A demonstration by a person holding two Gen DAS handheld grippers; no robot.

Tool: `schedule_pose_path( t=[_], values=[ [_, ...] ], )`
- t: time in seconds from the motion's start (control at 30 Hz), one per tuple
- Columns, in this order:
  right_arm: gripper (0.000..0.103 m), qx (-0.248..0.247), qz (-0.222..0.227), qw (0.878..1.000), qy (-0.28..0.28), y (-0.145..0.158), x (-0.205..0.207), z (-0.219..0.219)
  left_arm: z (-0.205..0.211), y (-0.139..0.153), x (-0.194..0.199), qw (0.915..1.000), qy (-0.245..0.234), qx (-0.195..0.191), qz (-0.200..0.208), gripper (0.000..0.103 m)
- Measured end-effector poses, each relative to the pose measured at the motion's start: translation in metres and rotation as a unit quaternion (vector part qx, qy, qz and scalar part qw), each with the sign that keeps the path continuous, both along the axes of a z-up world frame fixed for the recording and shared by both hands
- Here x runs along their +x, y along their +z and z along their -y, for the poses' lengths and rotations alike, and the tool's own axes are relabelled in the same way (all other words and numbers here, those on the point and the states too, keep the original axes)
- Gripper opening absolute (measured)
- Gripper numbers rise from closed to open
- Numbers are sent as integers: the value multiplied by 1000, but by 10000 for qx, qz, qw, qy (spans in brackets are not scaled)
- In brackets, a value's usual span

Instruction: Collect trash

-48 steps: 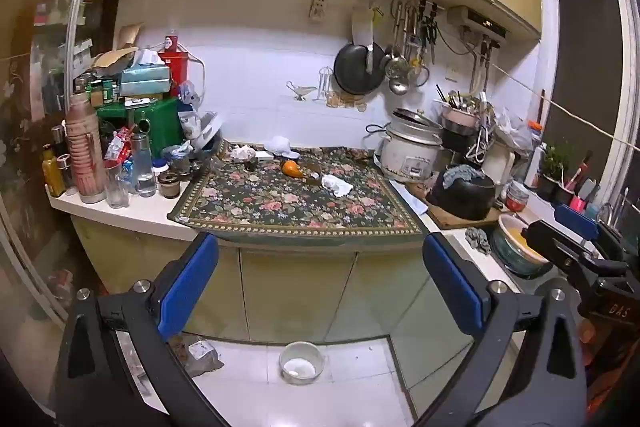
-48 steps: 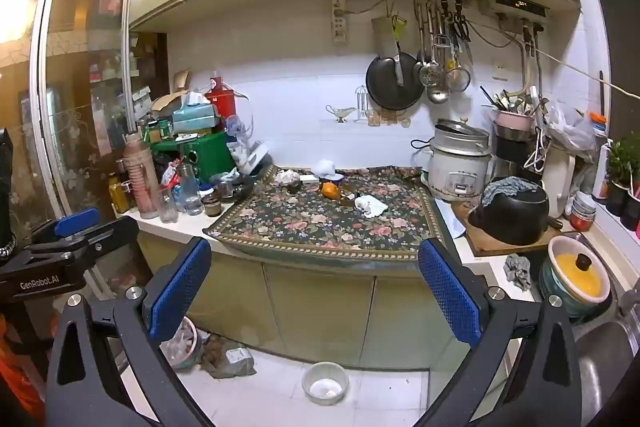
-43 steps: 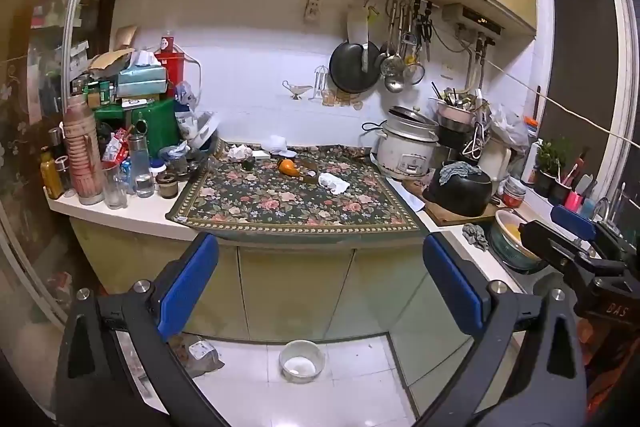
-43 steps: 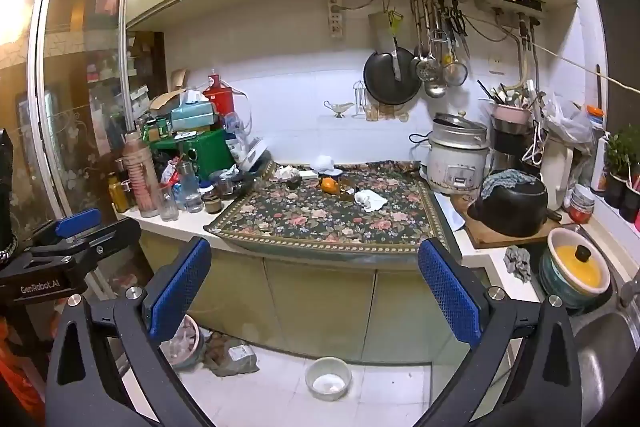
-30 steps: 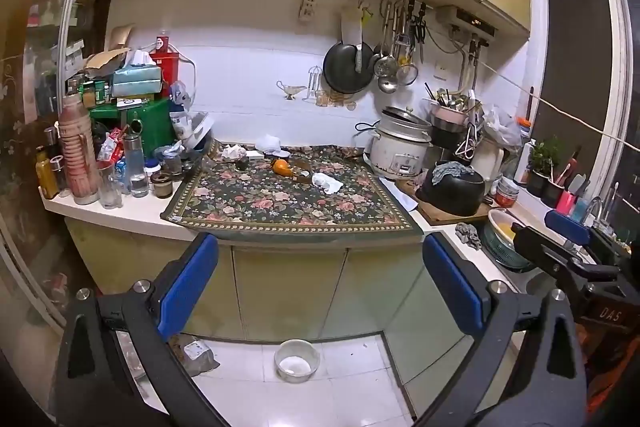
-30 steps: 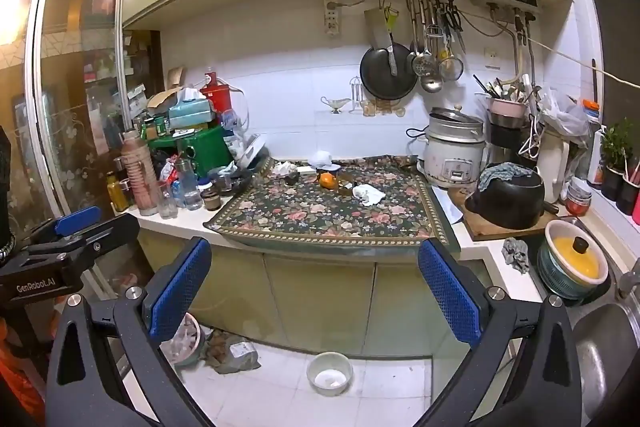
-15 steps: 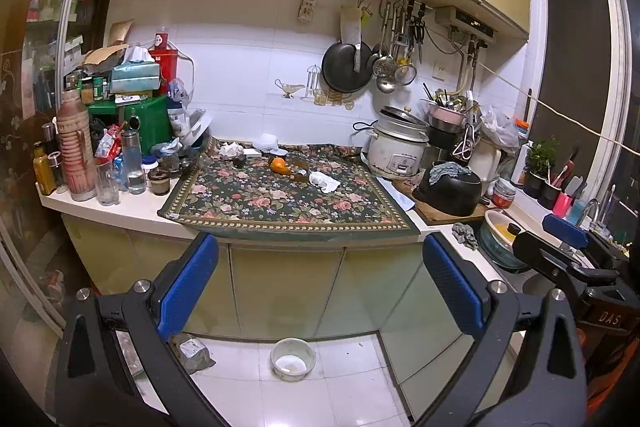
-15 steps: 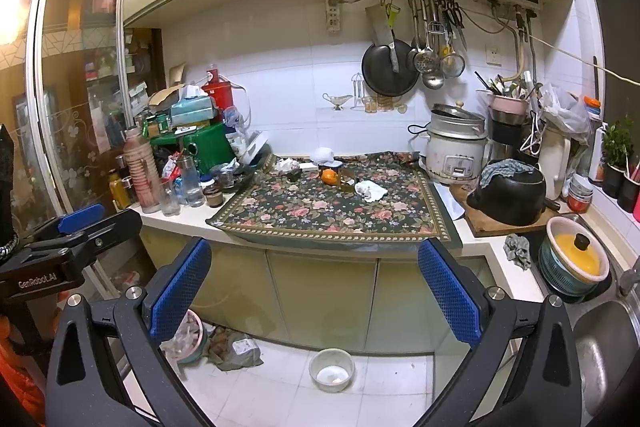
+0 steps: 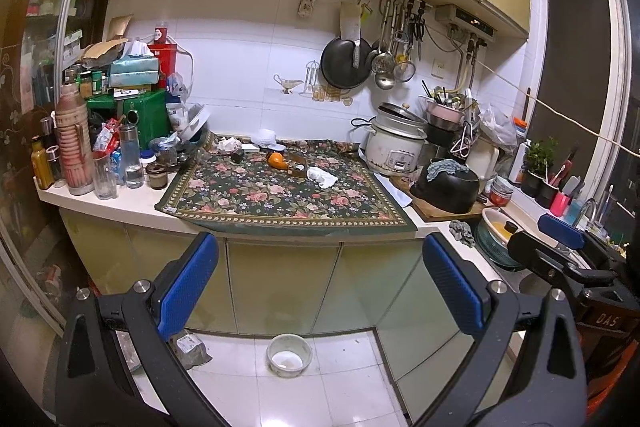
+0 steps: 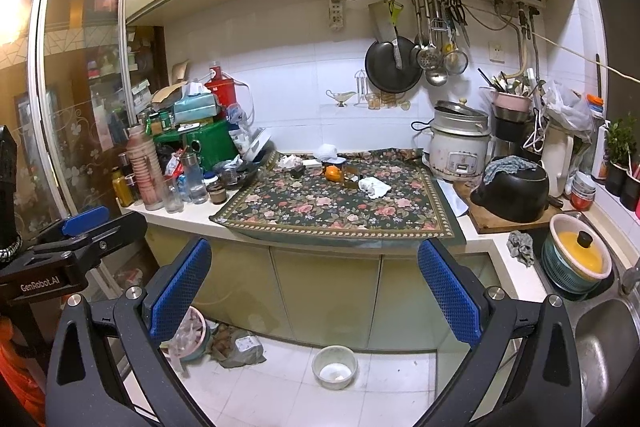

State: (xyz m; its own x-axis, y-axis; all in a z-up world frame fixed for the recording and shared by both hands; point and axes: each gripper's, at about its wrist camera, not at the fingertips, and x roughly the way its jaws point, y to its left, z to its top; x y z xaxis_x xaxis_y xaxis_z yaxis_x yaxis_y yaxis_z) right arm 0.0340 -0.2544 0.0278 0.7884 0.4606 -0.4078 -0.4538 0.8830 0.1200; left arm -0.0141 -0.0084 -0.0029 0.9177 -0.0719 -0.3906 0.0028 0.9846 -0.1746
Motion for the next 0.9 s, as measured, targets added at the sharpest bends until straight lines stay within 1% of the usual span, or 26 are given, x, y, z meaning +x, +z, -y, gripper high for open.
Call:
schedule_pose_path(
  t=[0.9],
  values=[
    [103,68,-53,10000,-16,-2,6,9,2,-1,2,10000,20,2,-8,102]
  ],
)
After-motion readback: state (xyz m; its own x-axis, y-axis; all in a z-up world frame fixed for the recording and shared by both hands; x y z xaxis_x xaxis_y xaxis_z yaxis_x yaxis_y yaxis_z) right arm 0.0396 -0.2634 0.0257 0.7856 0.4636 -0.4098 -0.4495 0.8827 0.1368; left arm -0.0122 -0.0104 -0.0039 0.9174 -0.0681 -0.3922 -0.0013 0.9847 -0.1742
